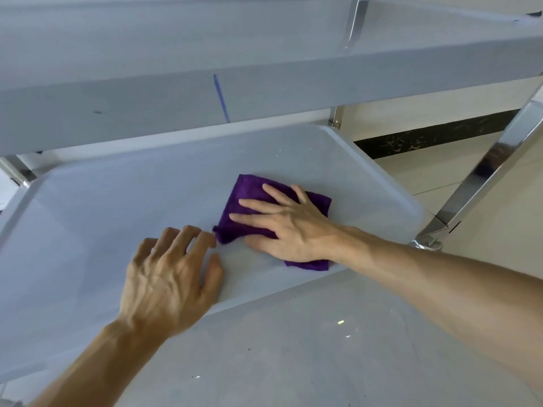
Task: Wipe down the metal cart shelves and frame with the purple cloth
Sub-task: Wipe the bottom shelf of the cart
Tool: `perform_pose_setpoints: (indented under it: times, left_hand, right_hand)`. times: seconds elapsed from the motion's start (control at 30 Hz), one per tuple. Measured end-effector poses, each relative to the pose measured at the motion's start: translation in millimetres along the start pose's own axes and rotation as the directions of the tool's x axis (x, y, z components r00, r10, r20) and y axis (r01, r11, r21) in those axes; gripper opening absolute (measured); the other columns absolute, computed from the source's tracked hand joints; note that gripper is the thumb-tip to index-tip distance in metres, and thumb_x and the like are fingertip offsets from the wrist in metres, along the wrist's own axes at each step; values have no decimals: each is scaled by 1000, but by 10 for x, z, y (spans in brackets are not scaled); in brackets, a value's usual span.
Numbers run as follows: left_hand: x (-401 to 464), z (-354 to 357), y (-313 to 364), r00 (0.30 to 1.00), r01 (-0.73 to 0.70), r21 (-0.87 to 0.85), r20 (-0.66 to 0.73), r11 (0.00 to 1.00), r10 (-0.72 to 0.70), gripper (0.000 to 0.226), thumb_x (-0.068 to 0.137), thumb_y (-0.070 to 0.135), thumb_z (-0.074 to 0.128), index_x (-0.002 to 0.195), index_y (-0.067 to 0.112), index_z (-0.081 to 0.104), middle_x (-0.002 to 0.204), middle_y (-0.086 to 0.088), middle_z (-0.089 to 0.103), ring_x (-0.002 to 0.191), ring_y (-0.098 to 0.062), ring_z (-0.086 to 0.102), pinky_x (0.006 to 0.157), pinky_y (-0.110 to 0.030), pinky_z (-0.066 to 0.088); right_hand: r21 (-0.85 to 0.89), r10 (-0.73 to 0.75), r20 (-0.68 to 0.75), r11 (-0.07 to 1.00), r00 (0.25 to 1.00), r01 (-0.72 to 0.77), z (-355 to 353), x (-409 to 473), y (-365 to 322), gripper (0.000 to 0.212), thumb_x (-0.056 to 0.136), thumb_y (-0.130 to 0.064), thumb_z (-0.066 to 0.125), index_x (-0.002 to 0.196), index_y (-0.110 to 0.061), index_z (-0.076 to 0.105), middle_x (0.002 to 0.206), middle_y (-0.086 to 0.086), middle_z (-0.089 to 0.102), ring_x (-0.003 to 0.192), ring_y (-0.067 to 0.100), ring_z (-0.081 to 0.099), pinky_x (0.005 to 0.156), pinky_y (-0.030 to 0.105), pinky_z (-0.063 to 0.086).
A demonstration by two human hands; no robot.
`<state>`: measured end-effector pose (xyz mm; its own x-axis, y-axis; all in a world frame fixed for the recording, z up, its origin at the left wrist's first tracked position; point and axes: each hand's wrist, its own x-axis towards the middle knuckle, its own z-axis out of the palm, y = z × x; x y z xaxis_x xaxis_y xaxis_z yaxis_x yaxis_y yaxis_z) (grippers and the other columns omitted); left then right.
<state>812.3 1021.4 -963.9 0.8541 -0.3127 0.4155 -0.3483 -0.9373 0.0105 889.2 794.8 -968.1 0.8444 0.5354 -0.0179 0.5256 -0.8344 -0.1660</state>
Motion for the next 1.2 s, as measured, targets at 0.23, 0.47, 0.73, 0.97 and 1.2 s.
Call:
perform_pose_setpoints:
  times: [0.23,0.47,0.73,0.97,1.2]
  left_hand:
    - [-8,-34,-23,996,81,-47,47,996,-79,35,88,33,42,102,15,69,106,-1,67,93,-31,64,77,-42,47]
    - [-169,-69,-212,966,252,-60,65,966,-248,29,84,22,45,103,18,67,105,2,66,100,-27,58,86,-41,42]
    - [-152,-77,-157,968,248,-53,57,967,-245,28,85,23,48,102,16,69,104,-1,67,96,-30,59,82,-44,45]
    - [-138,-54,-161,965,257,-42,57,965,-255,34,87,29,41,106,20,67,109,2,66,101,-29,58,85,-44,43]
    - [-107,-6,-227,957,256,-64,153,964,-244,48,87,40,38,126,25,62,132,5,60,121,-26,51,104,-46,38]
  right_hand:
    - [-18,239,6,971,971,-239,-287,-320,883,44,99,-61,25,143,-62,26,162,-27,10,151,4,2,122,40,7]
    - [20,632,-68,775,772,-632,-217,337,1120,62,89,-69,9,149,-54,19,165,-2,13,152,26,4,117,61,4]
    - [-13,56,18,998,998,-55,24,802,-254,52,96,-66,25,147,-58,21,167,-11,3,153,24,-4,118,62,-4]
    - [-51,-116,-74,992,990,112,-68,86,204,44,102,-51,33,146,-54,32,163,-19,15,152,6,6,123,37,6]
    - [-30,522,-75,851,850,-525,-371,234,1503,47,102,-51,23,149,-52,26,165,-14,13,151,9,5,120,49,9]
